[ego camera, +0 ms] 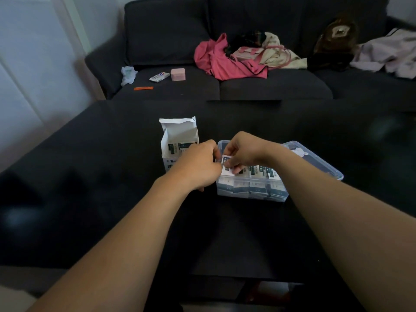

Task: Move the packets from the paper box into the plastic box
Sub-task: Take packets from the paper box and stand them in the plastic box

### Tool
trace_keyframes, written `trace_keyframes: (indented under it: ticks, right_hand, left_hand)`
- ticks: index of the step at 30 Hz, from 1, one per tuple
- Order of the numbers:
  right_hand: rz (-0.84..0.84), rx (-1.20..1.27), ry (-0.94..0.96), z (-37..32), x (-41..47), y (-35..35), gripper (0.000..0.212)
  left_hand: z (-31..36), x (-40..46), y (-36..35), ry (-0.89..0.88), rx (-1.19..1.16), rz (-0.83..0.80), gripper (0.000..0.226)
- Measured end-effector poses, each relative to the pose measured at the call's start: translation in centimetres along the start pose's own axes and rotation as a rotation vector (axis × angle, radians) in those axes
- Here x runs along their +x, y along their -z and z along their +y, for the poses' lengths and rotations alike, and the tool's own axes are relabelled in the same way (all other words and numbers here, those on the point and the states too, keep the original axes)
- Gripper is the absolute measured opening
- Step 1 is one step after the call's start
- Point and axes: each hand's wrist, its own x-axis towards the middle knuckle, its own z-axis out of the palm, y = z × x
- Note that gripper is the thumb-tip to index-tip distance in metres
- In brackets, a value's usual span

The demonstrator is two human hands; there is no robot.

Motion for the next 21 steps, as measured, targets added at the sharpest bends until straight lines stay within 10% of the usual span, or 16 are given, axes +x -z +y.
trace_keyframes:
  ticks: [21]
  right_hand:
    - [0.116,-0.247,-0.011,-0.6,0.19,-1.01,0.015]
  left_hand:
    - [-0.31,0.46,-0.38,-0.023,0.004,0.006,0.017]
